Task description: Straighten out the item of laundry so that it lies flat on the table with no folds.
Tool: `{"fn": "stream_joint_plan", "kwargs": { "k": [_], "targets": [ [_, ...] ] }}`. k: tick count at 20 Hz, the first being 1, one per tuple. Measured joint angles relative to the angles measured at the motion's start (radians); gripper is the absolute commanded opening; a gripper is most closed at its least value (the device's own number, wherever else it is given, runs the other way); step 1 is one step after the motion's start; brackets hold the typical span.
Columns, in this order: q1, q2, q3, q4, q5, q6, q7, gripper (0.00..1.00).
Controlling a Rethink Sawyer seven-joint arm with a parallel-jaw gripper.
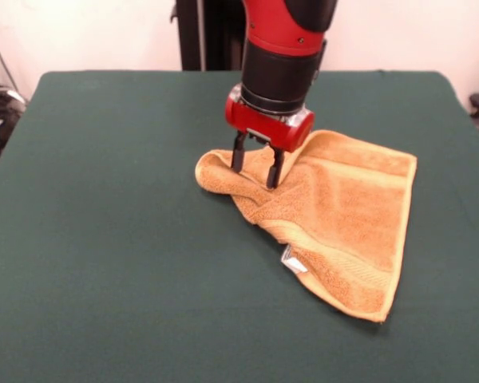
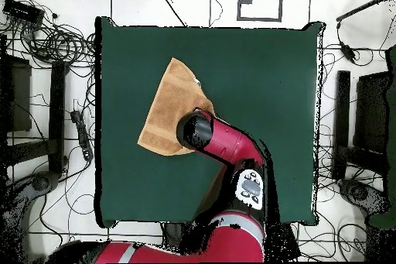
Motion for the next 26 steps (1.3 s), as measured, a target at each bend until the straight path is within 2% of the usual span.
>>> {"fn": "stream_joint_plan", "kwargs": {
  "k": [26],
  "targets": [
    [0.022,0.0,0.003,-0.004,-0.024,0.0,0.0,1.0]
  ]
}}
